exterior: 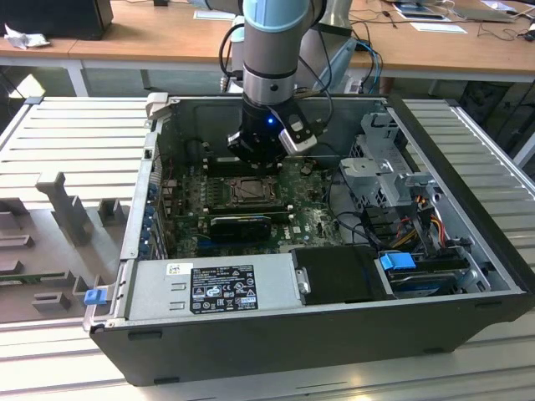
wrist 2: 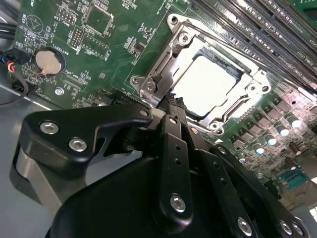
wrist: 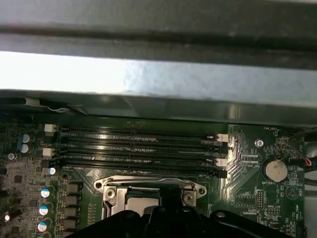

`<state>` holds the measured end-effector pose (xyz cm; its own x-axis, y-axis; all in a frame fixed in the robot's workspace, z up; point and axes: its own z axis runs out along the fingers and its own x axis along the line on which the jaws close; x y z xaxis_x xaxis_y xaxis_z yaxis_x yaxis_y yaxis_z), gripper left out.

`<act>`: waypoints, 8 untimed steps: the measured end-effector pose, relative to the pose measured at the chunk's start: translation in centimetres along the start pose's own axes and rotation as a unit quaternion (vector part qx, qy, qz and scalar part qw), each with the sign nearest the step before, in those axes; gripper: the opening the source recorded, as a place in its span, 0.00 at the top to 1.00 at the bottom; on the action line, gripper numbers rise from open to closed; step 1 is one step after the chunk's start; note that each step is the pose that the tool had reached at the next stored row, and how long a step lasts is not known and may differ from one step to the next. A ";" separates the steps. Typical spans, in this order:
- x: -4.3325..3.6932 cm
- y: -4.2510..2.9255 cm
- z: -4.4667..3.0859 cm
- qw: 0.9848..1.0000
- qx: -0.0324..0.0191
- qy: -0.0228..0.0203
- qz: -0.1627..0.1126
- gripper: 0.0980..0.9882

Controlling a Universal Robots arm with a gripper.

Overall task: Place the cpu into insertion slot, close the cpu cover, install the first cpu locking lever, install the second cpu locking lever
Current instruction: 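Install the second cpu locking lever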

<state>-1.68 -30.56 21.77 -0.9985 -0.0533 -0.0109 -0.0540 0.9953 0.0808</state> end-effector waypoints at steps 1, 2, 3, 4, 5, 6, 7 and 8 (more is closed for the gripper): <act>0.00 0.01 -0.15 1.000 0.000 0.000 0.000 0.99; -0.01 0.02 -0.30 1.000 0.000 0.000 0.000 0.99; -0.01 0.05 -0.57 1.000 0.000 0.000 0.000 0.99; -0.02 0.08 -1.02 1.000 0.000 0.000 0.000 0.99; -0.02 0.11 -1.54 1.000 0.000 0.000 0.000 0.99; -0.01 -0.16 -1.63 1.000 0.000 0.000 0.000 0.99; 0.02 -0.74 -1.67 1.000 0.000 0.000 0.000 0.99; 0.03 -0.88 -1.68 1.000 0.000 0.000 0.000 0.99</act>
<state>-1.67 -31.57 23.37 -0.9985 -0.0531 -0.0110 -0.0538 0.9953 0.0807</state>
